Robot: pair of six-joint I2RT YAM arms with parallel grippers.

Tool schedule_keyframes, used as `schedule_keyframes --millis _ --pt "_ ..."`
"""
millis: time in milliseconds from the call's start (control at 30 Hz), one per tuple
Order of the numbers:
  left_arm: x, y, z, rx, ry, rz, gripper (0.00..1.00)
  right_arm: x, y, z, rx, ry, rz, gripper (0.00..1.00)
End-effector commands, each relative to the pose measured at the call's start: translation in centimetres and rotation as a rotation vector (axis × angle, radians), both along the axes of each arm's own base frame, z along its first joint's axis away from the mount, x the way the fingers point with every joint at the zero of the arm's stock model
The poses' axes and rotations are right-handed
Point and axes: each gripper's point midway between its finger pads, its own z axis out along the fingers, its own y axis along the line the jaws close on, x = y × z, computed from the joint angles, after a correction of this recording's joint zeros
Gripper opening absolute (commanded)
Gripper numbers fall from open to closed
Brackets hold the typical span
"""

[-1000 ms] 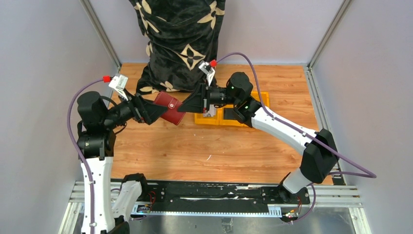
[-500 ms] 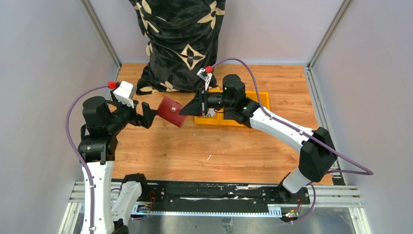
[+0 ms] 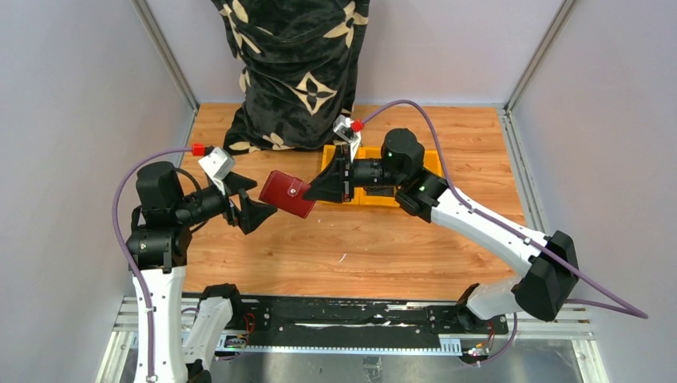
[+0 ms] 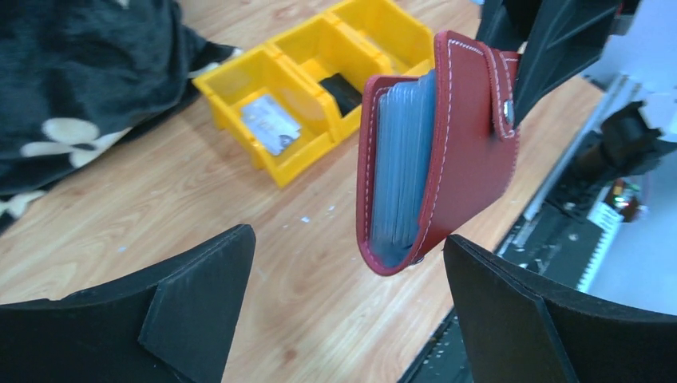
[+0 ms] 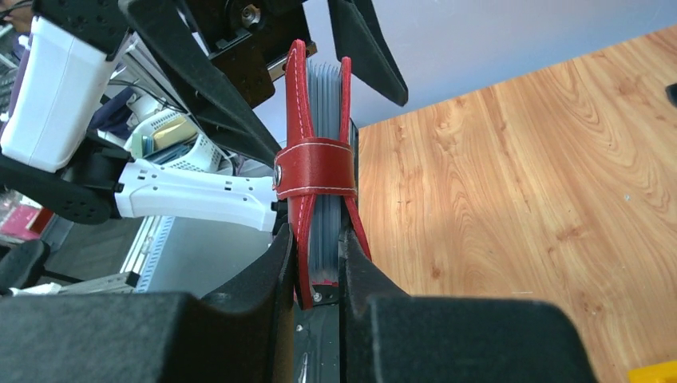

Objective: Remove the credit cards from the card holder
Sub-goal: Open the card holder.

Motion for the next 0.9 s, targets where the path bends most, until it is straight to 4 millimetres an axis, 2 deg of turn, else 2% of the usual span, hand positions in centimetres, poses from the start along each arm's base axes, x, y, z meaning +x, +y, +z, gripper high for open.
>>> schedule_keyframes --millis 0,200,300,400,500,567,667,733,800,833,867 --pt "-2.1 -2.1 1.7 -0.118 0.062 -0.138 1.0 -2.3 -0.1 1.1 0.043 -0.109 0.075 0.0" --pt "-3.7 -3.2 3.3 -0.189 0.094 -0.228 0.99 -3.6 0.4 1.1 0.047 -0.181 0.109 0.0" --pt "-3.9 -3.3 3.4 -0.194 0.092 -0.243 0.92 -4.0 0.8 1.3 0.046 -0.197 0.123 0.0" --pt "-3.8 -3.3 2.8 -0.193 0.101 -0.244 0.71 -4.1 0.9 1.7 0.054 -0.207 0.121 0.0" --pt "-3.9 -3.3 2.5 -0.19 0.097 -0.25 0.46 -3.7 1.0 2.0 0.056 -0.214 0.098 0.0" --pt "-4.0 -3.3 2.7 -0.19 0.094 -0.251 0.38 -3.5 0.9 2.2 0.057 -0.224 0.084 0.0" --pt "-4.2 -3.4 3.0 -0.192 0.086 -0.255 0.32 -3.2 0.8 2.4 0.057 -0.236 0.06 0.0" --pt "-4.1 -3.3 3.1 -0.185 0.077 -0.247 0.23 -2.5 0.9 2.3 0.037 -0.221 0.021 0.2" --pt "-3.6 -3.0 2.9 -0.162 0.064 -0.213 0.17 -1.2 0.9 2.3 0.015 -0.196 -0.055 0.43" --pt "-3.3 -2.8 2.7 -0.146 0.053 -0.192 0.16 -0.4 0.8 2.4 0.006 -0.178 -0.108 0.49" --pt "-2.8 -2.4 2.4 -0.126 0.043 -0.163 0.14 0.4 0.6 2.6 0.002 -0.155 -0.169 0.6"
